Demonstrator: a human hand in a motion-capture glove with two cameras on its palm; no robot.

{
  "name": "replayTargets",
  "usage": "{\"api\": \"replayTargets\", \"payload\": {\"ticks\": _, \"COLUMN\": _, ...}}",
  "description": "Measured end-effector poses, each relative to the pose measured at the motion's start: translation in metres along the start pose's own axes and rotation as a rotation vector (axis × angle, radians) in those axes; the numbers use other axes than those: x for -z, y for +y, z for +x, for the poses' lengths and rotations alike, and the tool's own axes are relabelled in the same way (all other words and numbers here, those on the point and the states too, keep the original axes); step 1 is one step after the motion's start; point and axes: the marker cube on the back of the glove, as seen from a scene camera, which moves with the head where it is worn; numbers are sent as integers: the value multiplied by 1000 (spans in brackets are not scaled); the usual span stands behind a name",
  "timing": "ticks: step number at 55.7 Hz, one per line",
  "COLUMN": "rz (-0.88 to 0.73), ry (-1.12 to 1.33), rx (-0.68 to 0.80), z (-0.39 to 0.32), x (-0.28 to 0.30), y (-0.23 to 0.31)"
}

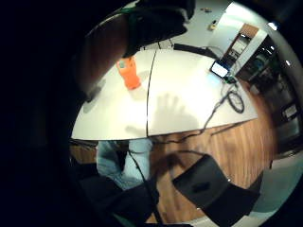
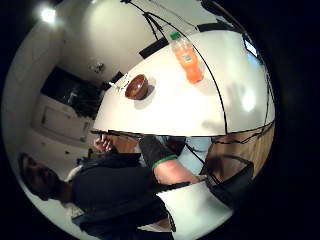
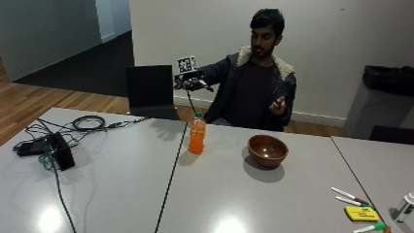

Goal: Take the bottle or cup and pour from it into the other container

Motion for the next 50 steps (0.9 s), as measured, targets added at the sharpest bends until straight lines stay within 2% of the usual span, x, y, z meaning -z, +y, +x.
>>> {"api": "replayTargets", "payload": {"ticks": 6, "rz": -19, "ry": -28, "rx": 55, "z": 20, "x": -34, "y": -14}}
{"api": "replayTargets", "payload": {"ticks": 12, "rz": 6, "ry": -100, "rx": -305, "z": 21, "x": -72, "y": -53}}
{"api": "replayTargets", "payload": {"ticks": 15, "rz": -9, "ry": -141, "rx": -360, "z": 25, "x": -88, "y": -72}}
{"api": "replayTargets", "payload": {"ticks": 25, "rz": -13, "ry": -282, "rx": -389, "z": 44, "x": -133, "y": -126}}
{"api": "replayTargets", "payload": {"ticks": 39, "rz": 176, "ry": -742, "rx": -368, "z": 54, "x": -179, "y": -181}}
{"api": "replayTargets", "payload": {"ticks": 50, "rz": 266, "ry": -969, "rx": -321, "z": 51, "x": -199, "y": -193}}
